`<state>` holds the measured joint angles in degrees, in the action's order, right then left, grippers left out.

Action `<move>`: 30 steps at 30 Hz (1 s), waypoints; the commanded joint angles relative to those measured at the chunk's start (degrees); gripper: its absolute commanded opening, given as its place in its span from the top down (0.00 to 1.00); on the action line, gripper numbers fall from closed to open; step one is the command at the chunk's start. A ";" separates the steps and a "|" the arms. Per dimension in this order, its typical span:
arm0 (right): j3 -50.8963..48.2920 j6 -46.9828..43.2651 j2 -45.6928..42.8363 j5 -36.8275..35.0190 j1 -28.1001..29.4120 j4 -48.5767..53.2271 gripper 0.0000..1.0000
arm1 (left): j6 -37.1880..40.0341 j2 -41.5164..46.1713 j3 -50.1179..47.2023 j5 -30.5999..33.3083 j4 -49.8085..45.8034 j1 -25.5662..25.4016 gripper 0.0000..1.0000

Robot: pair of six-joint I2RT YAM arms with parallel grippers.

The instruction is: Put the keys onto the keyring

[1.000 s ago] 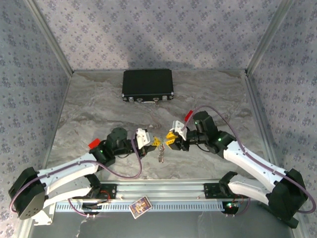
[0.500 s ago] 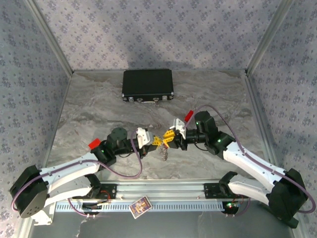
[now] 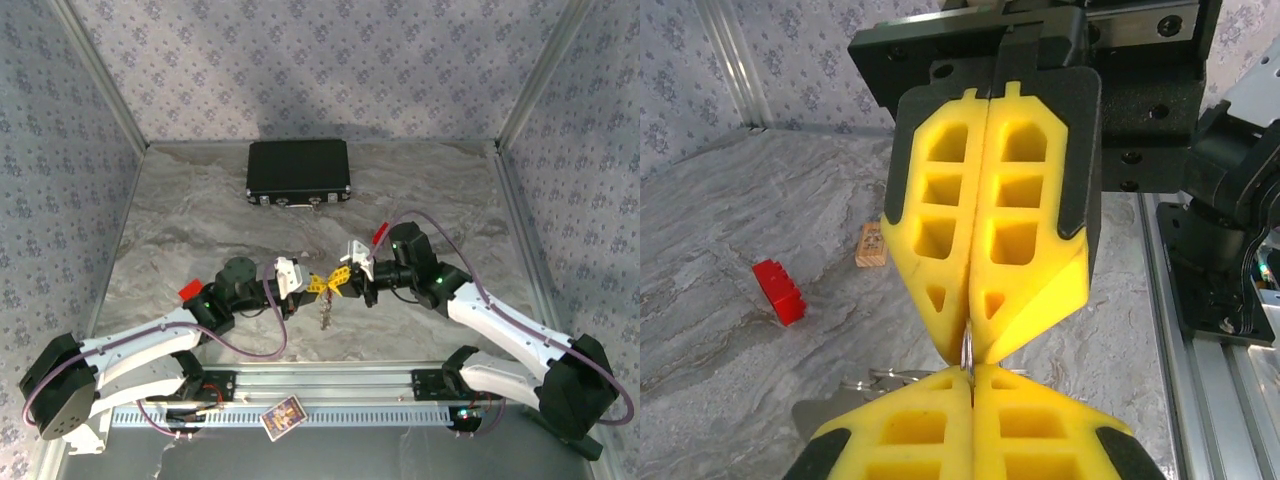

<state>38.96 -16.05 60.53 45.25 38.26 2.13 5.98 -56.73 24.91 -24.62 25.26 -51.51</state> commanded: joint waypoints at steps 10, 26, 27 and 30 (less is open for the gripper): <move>13.52 -14.12 3.24 -3.21 2.54 22.21 1.00 | 6.56 6.43 5.73 5.68 -16.29 -0.35 0.74; 24.21 -21.73 9.85 -8.69 7.83 32.01 1.00 | 9.00 4.51 8.84 3.35 -18.64 -0.37 0.82; 24.23 -21.73 10.02 -8.78 7.95 32.06 1.00 | 9.09 4.46 8.93 3.36 -18.66 -0.42 0.83; 23.66 -21.25 9.49 -7.75 7.93 32.06 1.00 | 9.40 4.57 9.08 3.26 -18.92 -0.35 0.93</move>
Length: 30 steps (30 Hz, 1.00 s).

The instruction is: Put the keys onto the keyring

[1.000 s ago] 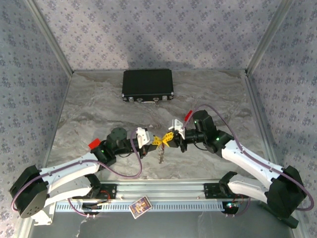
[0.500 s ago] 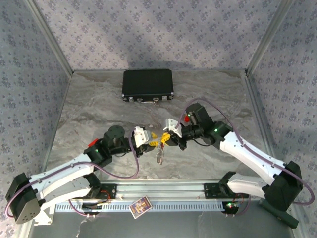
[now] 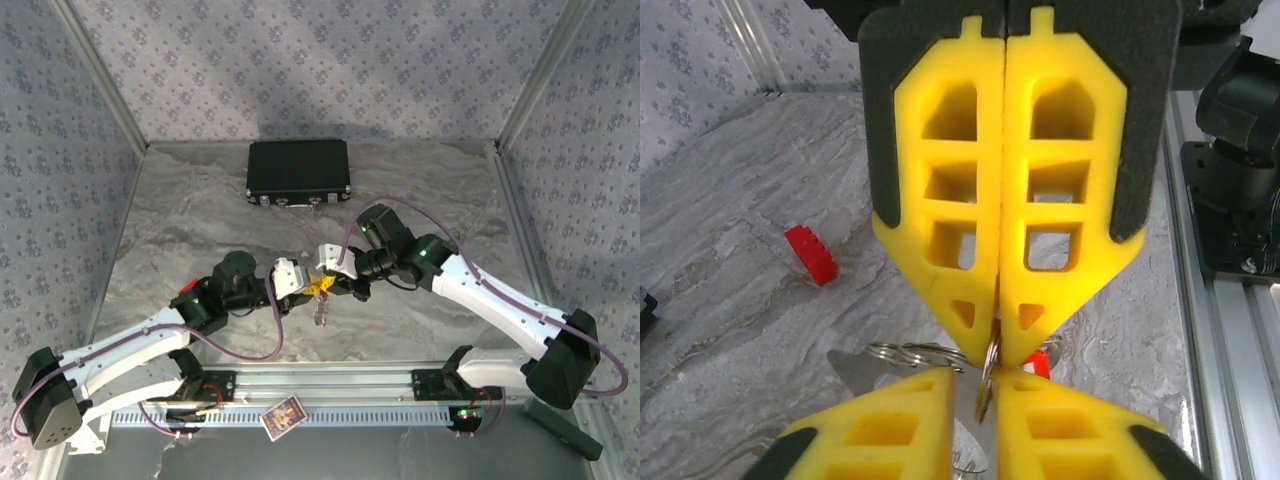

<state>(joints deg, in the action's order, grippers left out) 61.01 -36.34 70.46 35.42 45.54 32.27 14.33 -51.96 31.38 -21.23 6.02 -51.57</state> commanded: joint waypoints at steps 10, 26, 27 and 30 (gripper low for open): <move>-13.13 15.44 -11.57 4.08 -5.48 -15.24 0.63 | -1.73 0.59 -1.86 -0.28 8.15 -0.29 1.00; -17.44 25.32 -11.19 4.81 -5.26 -22.59 0.67 | -4.13 0.20 -4.48 -0.38 14.20 -0.30 1.00; -17.23 25.72 -10.92 5.07 -5.27 -22.41 0.68 | -4.13 0.10 -4.46 -0.42 14.34 -0.28 1.00; -16.79 28.15 -10.60 5.31 -5.20 -21.83 0.71 | -3.97 0.11 -4.57 -0.05 14.49 -0.30 1.00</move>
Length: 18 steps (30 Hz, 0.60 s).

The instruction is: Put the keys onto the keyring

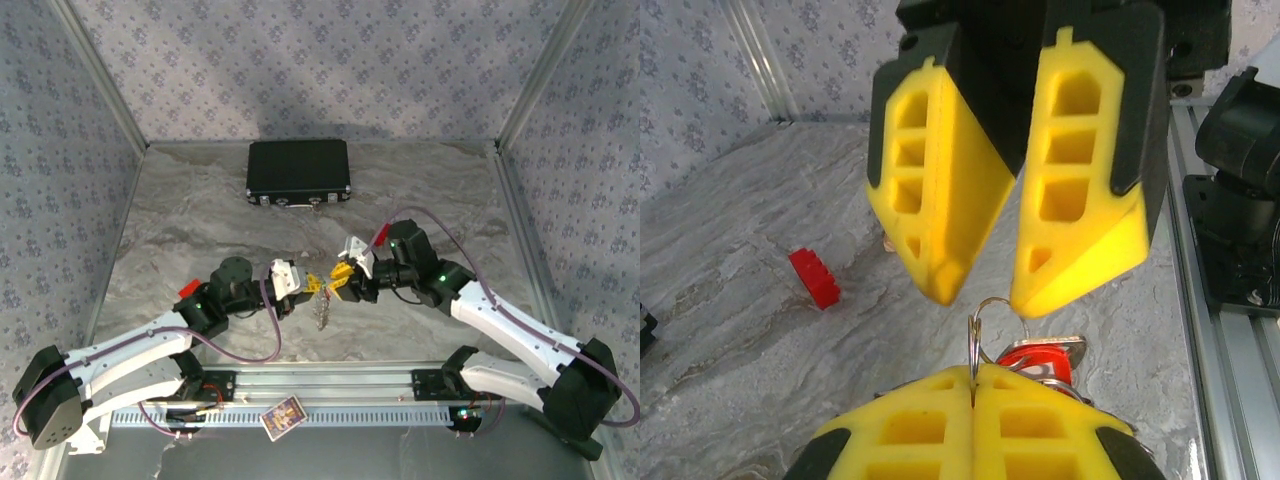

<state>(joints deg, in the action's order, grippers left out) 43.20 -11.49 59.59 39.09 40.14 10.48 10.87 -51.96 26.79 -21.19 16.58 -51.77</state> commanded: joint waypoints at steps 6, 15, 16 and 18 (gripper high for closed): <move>1.50 21.64 -1.94 -3.32 0.77 -0.40 0.66 | -0.76 -0.12 -0.33 1.61 5.20 -0.09 1.00; -1.68 37.76 -5.18 -7.36 1.43 -2.96 0.69 | -0.92 -1.29 -0.33 1.68 6.90 -0.09 1.00; -1.74 37.92 -5.03 -7.50 1.45 -3.10 0.70 | -0.94 -1.28 -0.34 1.68 6.90 -0.14 1.00; -1.47 38.11 -4.49 -7.53 1.59 -3.26 0.72 | -1.02 -1.29 -0.41 1.59 6.94 -0.09 1.00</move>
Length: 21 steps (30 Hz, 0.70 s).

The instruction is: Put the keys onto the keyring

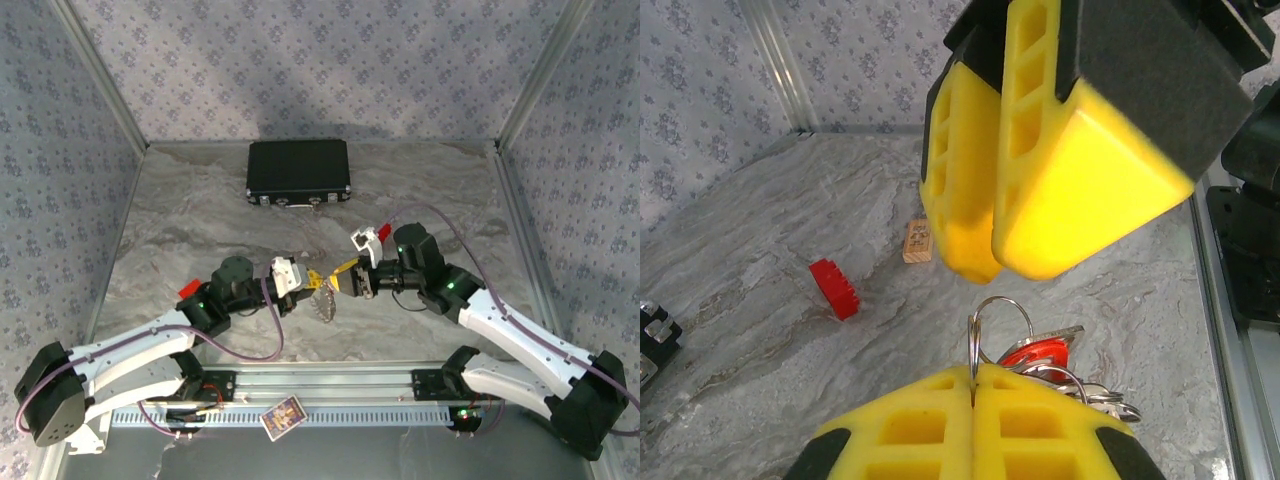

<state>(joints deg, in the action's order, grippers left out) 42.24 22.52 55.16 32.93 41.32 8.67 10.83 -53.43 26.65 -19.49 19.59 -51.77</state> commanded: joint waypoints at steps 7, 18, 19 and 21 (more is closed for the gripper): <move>0.61 3.98 2.22 0.16 0.87 -1.20 0.77 | -0.98 0.36 -0.46 -0.11 4.09 -0.16 1.00; 0.92 2.47 2.59 -0.22 0.97 0.14 0.98 | -0.76 0.38 -0.40 -0.20 4.49 -0.18 1.00; 0.82 2.25 2.64 -0.45 0.81 0.41 0.99 | -0.74 0.36 -0.43 -0.25 4.61 -0.18 1.00; 0.57 1.96 2.93 -0.96 0.51 0.84 1.00 | -0.81 0.47 -0.53 -0.43 4.58 -0.18 1.00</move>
<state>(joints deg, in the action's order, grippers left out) 42.24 25.63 57.76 32.67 42.09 8.36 10.85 -53.43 26.06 -19.46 20.10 -51.77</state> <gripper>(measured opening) 0.055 0.045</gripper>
